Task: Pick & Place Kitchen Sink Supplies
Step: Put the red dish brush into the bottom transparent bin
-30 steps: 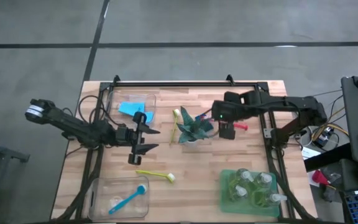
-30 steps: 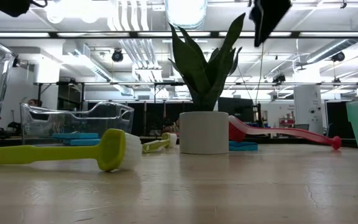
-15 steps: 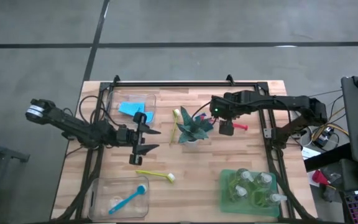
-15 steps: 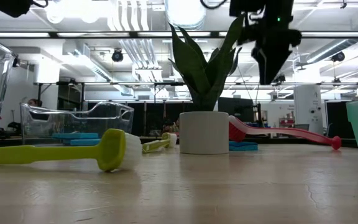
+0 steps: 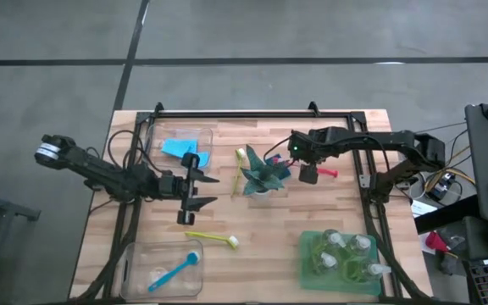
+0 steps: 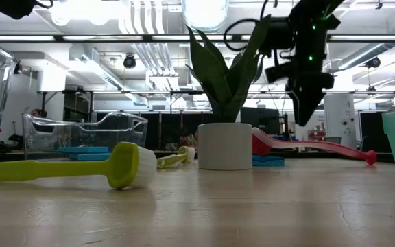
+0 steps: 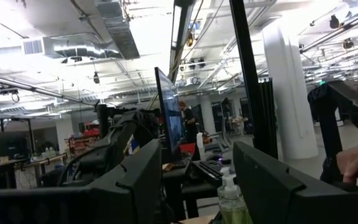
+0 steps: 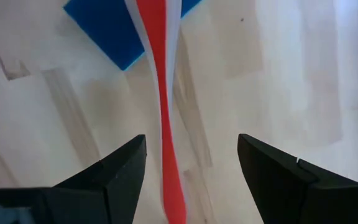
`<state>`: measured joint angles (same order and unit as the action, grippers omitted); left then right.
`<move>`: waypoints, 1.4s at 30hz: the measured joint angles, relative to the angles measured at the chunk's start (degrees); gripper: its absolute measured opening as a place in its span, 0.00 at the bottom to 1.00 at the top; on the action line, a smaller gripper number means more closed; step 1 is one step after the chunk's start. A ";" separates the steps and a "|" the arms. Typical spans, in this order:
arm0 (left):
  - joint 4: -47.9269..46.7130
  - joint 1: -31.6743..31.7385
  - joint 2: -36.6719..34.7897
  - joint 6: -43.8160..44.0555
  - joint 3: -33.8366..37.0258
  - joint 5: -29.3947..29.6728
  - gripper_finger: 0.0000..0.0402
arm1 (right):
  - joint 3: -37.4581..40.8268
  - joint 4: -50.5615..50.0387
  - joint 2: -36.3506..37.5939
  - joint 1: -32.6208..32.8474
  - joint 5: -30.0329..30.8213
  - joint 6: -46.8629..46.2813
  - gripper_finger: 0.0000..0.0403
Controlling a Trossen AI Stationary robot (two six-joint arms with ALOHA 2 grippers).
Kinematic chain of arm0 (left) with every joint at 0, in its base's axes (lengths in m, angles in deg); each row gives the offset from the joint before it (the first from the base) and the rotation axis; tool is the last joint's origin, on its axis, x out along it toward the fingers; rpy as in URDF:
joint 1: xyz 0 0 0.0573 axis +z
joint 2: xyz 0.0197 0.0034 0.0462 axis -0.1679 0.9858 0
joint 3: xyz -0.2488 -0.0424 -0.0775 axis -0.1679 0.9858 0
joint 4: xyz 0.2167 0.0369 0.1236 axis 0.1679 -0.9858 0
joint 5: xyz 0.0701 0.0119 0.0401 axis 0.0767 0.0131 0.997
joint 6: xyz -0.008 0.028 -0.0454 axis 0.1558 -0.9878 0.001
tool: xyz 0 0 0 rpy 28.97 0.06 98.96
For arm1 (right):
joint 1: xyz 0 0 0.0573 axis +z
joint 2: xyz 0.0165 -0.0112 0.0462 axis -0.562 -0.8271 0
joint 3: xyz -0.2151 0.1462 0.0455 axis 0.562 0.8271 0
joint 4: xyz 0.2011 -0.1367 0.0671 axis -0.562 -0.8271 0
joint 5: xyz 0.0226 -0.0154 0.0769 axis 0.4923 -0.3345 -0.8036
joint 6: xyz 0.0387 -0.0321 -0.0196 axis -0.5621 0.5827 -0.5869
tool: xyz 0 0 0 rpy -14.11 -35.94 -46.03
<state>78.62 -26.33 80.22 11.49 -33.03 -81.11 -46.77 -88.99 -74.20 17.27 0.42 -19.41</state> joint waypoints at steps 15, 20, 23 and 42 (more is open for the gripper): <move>-0.08 -0.04 0.02 0.37 0.00 0.00 0.49 | 7.04 9.90 -0.04 -1.75 -4.17 0.25 0.60; 0.63 -0.04 0.02 1.46 0.00 -1.18 0.49 | 9.04 13.59 -0.04 -1.93 -4.19 0.88 0.60; 0.92 -0.06 0.02 1.66 0.00 -2.81 0.49 | 9.93 14.39 -0.04 -2.13 -4.04 0.85 0.59; 0.98 -0.01 0.02 6.15 0.00 -4.60 0.49 | 11.66 16.43 -0.04 -2.26 -4.04 1.71 0.28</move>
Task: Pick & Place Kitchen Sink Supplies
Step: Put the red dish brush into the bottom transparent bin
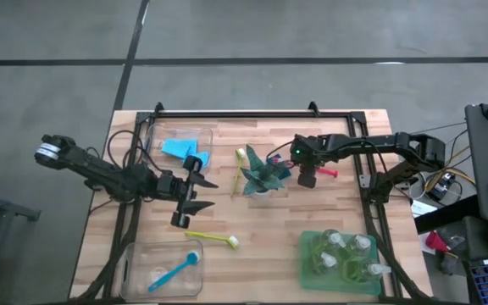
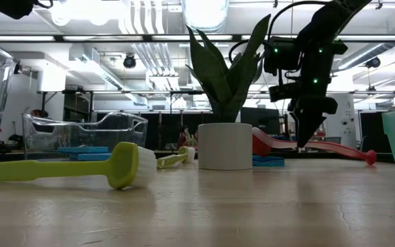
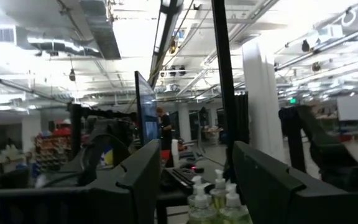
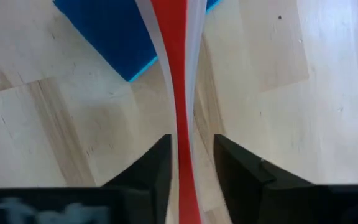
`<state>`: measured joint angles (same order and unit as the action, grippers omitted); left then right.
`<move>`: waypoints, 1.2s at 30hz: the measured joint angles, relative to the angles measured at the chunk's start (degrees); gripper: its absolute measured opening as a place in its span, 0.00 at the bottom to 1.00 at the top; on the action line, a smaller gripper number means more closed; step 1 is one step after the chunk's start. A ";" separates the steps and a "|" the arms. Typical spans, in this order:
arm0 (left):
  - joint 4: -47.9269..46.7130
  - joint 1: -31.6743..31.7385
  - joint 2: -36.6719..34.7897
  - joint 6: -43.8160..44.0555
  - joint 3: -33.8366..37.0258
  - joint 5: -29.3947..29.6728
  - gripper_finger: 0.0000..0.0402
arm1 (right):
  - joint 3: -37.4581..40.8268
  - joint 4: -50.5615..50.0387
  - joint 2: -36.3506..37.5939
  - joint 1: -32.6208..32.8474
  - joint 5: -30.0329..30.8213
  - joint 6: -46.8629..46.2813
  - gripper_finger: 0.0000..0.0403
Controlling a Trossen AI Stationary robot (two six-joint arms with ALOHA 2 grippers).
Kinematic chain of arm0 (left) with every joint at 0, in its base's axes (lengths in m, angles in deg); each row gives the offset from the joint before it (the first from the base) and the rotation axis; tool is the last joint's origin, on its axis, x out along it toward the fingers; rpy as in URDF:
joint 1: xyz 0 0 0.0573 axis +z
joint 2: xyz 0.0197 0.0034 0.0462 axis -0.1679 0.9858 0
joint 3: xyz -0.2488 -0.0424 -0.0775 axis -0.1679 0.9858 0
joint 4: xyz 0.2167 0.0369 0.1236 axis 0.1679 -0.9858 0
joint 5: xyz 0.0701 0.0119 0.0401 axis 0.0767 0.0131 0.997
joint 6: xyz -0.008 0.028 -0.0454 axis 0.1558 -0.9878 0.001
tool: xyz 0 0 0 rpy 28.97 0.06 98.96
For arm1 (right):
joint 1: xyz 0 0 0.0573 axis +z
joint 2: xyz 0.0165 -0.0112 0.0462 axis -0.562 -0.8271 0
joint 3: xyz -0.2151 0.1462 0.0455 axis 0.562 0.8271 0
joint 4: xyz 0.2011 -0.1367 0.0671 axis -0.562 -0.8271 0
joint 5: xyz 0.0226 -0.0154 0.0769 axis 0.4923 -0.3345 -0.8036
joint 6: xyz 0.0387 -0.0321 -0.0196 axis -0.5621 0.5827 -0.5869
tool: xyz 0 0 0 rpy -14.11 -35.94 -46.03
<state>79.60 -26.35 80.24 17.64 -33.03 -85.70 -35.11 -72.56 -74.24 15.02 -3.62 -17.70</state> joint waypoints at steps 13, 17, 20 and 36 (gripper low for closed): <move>-0.01 0.01 0.00 -0.41 0.00 0.03 0.49 | -2.90 -0.47 0.11 0.04 0.00 0.00 0.05; -0.06 0.01 0.00 -0.44 0.00 0.03 0.49 | -5.28 -3.15 0.10 0.04 0.02 0.00 0.06; -0.33 0.01 0.00 -0.74 0.00 0.06 0.49 | -8.20 -6.34 0.66 0.04 0.02 -0.04 0.06; -1.54 0.06 0.00 -1.57 0.00 1.04 0.49 | -35.23 -21.73 2.03 0.15 0.26 -1.33 0.06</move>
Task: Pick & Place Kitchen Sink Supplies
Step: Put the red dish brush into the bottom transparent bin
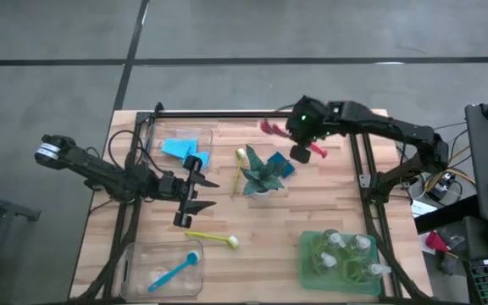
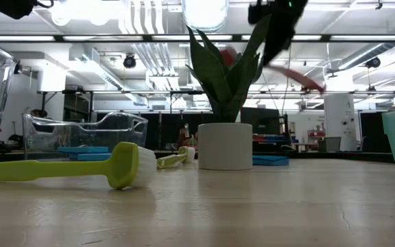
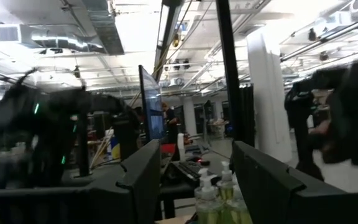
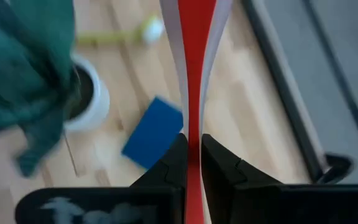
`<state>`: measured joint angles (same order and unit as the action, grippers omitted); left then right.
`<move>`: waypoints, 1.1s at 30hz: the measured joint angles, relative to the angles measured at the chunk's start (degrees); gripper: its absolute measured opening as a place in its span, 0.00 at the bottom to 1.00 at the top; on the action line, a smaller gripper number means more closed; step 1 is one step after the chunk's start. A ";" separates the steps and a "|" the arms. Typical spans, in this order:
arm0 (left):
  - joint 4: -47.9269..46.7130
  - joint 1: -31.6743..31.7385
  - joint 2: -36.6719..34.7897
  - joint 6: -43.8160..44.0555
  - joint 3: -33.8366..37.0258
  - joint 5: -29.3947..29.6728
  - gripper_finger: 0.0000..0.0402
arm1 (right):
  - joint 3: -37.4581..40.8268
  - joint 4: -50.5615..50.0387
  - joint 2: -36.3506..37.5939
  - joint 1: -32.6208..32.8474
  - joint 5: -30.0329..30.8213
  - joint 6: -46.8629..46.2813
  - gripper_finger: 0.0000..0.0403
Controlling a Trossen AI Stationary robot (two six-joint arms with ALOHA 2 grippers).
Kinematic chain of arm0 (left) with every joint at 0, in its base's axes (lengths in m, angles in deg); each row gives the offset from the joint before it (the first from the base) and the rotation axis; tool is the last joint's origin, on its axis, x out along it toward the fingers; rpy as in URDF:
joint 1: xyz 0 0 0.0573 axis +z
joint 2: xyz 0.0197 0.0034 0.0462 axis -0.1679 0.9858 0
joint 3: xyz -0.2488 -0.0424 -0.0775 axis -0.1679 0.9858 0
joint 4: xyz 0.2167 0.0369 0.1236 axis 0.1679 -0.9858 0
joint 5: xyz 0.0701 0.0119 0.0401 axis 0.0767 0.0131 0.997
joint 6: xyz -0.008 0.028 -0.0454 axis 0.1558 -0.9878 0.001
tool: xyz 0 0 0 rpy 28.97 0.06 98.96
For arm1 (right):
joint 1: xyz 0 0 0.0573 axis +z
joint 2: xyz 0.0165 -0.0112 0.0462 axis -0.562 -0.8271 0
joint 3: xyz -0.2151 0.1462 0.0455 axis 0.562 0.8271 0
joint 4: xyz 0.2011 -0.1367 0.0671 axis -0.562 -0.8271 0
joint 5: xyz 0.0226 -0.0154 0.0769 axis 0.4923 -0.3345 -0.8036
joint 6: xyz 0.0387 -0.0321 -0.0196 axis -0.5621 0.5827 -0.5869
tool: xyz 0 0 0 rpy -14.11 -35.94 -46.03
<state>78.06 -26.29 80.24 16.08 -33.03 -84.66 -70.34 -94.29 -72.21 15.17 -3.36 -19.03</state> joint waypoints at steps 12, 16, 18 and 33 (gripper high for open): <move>-0.99 0.02 -0.02 -1.35 0.00 5.92 0.49 | -19.07 6.38 -0.02 3.37 -8.11 -1.80 0.06; -1.51 0.02 0.03 -1.48 0.00 8.07 0.49 | -20.17 14.07 -0.01 6.98 -15.15 -3.50 0.06; -1.52 0.04 0.27 -1.51 0.00 8.34 0.49 | -19.81 17.94 -0.11 9.43 -15.75 -3.91 0.06; -1.45 0.04 2.39 -0.14 -1.13 14.81 0.49 | -6.67 44.70 -0.18 23.37 -15.21 -0.03 0.06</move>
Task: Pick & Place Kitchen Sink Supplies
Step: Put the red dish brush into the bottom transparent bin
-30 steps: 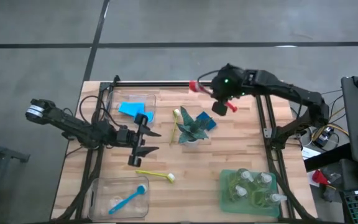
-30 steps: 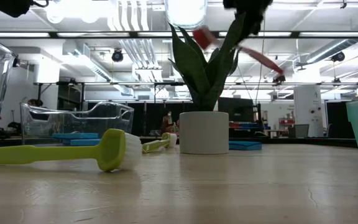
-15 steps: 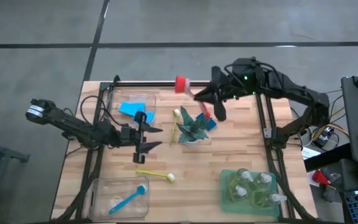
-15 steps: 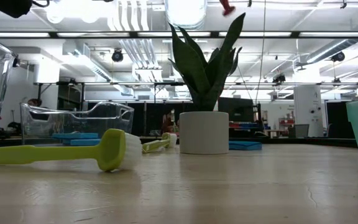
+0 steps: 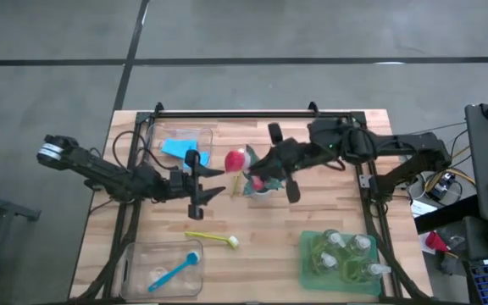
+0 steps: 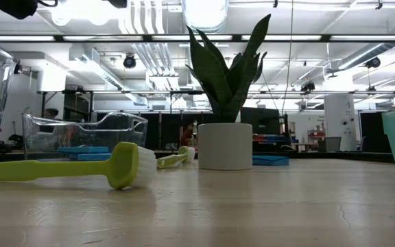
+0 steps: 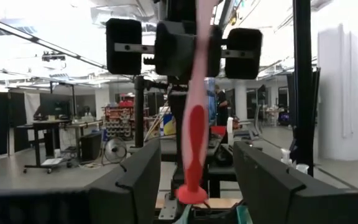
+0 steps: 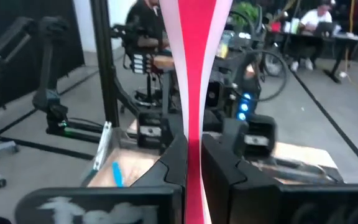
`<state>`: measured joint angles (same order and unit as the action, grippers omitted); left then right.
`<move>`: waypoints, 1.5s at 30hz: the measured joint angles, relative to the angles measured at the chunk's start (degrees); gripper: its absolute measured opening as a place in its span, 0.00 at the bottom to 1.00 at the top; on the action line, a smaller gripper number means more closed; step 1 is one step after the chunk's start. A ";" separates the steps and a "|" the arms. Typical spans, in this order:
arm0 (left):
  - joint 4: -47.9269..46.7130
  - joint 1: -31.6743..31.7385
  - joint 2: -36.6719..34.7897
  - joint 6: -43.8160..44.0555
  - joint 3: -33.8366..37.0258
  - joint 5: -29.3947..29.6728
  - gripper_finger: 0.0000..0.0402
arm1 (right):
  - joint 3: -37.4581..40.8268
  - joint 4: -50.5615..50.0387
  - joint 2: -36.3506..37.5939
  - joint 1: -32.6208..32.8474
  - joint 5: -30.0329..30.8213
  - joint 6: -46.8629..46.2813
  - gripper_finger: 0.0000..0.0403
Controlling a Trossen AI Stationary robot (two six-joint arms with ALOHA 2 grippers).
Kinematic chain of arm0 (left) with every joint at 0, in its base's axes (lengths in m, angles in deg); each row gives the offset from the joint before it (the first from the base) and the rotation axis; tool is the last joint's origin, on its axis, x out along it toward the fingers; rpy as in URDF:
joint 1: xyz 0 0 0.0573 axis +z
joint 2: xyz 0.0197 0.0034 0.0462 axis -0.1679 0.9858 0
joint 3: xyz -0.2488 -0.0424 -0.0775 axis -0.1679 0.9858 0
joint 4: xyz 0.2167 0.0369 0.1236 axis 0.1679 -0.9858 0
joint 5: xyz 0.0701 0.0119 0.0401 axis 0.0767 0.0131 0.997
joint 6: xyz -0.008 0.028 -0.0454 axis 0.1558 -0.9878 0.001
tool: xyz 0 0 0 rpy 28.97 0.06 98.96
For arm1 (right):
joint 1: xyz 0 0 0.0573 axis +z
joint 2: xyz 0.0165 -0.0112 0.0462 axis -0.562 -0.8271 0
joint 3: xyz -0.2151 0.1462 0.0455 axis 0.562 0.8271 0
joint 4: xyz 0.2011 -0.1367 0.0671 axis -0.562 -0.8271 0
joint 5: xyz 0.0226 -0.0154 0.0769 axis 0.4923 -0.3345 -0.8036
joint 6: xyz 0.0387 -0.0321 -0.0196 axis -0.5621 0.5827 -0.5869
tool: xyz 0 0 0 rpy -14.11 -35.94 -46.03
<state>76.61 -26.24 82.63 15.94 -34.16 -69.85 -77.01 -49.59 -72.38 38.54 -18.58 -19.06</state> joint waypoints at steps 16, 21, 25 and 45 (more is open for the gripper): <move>-0.11 0.00 8.36 -0.80 -6.75 -0.02 0.49 | 13.62 21.11 -0.40 0.39 0.05 -3.43 0.06; -0.63 0.00 11.42 -1.38 -9.26 -0.02 0.49 | 12.67 21.23 -2.72 0.41 0.02 -3.12 0.06; -1.72 0.00 12.17 -1.91 -10.72 -0.05 0.49 | 11.31 21.12 -4.45 0.41 0.05 -3.38 0.06; -3.15 -0.15 9.09 -0.25 -8.94 0.11 0.22 | 11.08 20.60 -5.26 0.53 -0.02 -3.41 0.06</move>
<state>73.46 -26.40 91.72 15.69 -43.10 -69.74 -65.93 -28.99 -77.64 39.07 -18.60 -22.47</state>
